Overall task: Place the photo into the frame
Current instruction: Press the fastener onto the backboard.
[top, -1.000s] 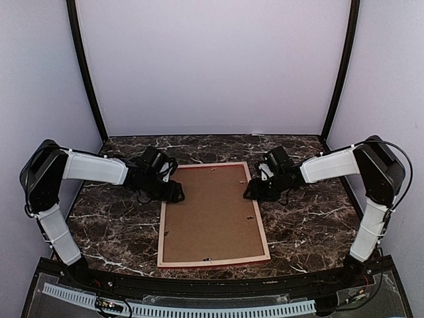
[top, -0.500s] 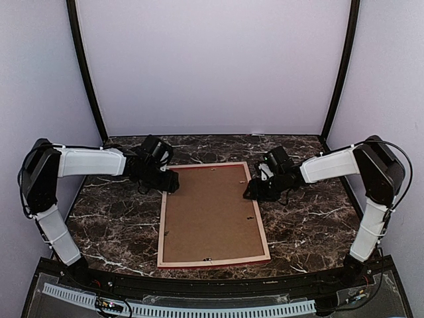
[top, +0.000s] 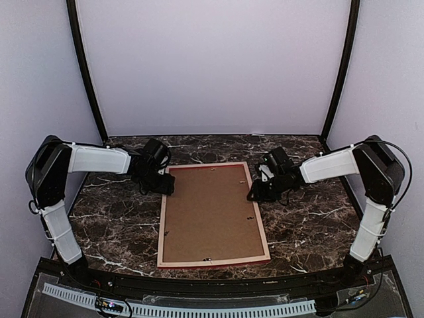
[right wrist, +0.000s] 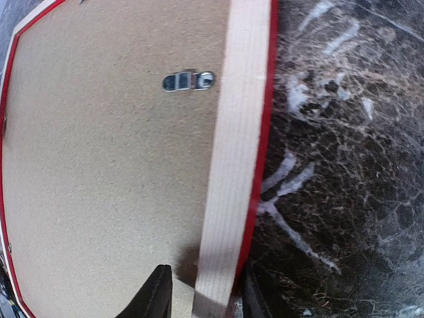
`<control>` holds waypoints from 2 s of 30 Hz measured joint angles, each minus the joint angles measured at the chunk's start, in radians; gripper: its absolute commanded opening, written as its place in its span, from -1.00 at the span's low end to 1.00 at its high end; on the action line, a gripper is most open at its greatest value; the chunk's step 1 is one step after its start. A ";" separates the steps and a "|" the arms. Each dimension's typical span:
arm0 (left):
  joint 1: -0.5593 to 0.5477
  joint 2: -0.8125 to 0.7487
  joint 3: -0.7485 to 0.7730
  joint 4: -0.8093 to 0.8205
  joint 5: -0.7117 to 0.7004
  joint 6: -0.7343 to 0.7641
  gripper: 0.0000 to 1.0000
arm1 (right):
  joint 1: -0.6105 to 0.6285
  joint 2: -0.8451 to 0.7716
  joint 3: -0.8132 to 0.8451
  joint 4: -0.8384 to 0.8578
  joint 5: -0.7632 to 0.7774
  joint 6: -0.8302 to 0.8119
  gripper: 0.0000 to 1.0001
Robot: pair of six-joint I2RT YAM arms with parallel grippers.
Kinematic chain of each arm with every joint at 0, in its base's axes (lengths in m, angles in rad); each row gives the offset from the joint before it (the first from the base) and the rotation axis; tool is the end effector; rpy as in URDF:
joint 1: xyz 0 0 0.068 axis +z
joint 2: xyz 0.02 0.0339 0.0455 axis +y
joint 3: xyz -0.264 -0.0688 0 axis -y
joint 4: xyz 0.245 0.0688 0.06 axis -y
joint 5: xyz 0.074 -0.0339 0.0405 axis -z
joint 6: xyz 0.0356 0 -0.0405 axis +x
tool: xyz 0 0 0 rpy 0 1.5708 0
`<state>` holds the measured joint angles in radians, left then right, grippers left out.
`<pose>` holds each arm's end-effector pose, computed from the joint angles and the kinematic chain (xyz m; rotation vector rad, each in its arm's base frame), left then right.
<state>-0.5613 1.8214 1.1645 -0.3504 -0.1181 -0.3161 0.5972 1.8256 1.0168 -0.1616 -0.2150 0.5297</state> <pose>0.3193 -0.1958 0.1747 0.2714 2.5632 -0.1789 0.2939 0.2090 0.1434 -0.1788 2.6593 0.6834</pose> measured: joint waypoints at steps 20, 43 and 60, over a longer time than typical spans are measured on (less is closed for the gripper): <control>0.047 0.004 0.000 -0.003 0.066 0.025 0.44 | -0.008 0.000 0.000 -0.018 0.006 0.003 -0.68; 0.048 0.062 0.030 -0.013 0.096 0.040 0.16 | -0.008 0.000 0.000 -0.018 0.001 0.003 -0.71; 0.077 0.035 -0.069 0.119 0.217 -0.048 -0.18 | -0.008 0.000 0.000 -0.018 -0.002 0.003 -0.72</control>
<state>-0.4839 1.8565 1.0954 -0.2317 0.0990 -0.3641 0.5888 1.8256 1.0164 -0.1795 -0.2173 0.5327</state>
